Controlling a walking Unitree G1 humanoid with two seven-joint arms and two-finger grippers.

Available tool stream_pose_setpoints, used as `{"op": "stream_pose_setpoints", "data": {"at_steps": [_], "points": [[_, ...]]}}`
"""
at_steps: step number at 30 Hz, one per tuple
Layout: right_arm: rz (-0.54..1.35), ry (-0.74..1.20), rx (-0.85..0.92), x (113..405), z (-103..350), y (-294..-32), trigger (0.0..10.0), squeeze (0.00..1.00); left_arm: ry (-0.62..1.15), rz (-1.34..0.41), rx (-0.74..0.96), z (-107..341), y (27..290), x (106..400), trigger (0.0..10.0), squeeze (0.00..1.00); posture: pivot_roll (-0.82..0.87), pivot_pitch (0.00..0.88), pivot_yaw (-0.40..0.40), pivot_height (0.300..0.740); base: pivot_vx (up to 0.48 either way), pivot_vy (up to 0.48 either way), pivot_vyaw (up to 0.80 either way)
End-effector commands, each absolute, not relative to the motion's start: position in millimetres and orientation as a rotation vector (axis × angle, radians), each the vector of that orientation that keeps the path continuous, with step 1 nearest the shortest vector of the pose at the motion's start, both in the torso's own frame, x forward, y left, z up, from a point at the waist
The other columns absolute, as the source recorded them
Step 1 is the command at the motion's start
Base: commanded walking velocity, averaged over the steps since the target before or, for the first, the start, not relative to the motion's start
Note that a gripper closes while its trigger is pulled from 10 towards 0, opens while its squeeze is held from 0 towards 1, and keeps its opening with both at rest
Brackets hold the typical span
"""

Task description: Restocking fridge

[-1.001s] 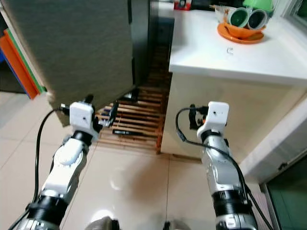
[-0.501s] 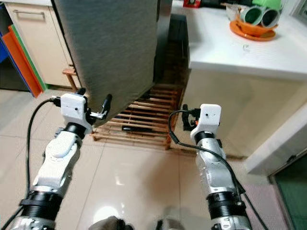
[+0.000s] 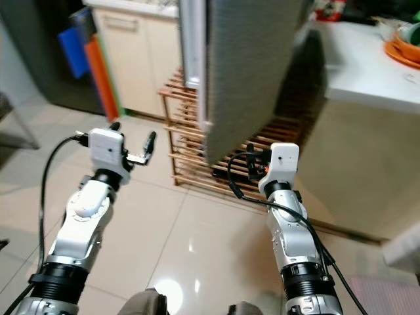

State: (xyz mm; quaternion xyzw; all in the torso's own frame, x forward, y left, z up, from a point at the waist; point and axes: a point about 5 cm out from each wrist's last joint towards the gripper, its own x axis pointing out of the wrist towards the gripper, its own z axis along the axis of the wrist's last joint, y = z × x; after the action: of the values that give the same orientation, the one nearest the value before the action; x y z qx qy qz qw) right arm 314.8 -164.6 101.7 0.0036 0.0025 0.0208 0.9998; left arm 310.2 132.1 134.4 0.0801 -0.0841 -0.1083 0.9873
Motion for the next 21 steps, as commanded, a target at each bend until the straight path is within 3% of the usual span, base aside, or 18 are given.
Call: {"op": "stream_pose_setpoints", "data": {"at_steps": [1, 5, 21], "points": [[0.051, -0.030, -0.007, 317.1, 108.8, -162.9, 10.0, 0.00, -0.166, -0.221, 0.180, 135.2, 129.1, 310.2, 10.0, 0.00, -0.05, 0.000, -0.022, 0.693, 0.000, 0.000, 0.00], [0.053, -0.029, -0.008, 317.0, 108.4, -162.4, 10.0, 0.00, -0.166, -0.240, 0.138, 134.8, 127.2, 309.3, 10.0, 0.00, -0.06, 0.000, -0.023, 0.693, 0.000, 0.000, 0.00], [0.097, -0.046, 0.006, 325.0, 113.3, -157.5, 10.0, 0.00, -0.158, -0.230, 0.115, 133.7, 127.6, 309.5, 10.0, 0.00, -0.06, 0.000, -0.028, 0.693, 0.318, 0.360, 0.00]]}}
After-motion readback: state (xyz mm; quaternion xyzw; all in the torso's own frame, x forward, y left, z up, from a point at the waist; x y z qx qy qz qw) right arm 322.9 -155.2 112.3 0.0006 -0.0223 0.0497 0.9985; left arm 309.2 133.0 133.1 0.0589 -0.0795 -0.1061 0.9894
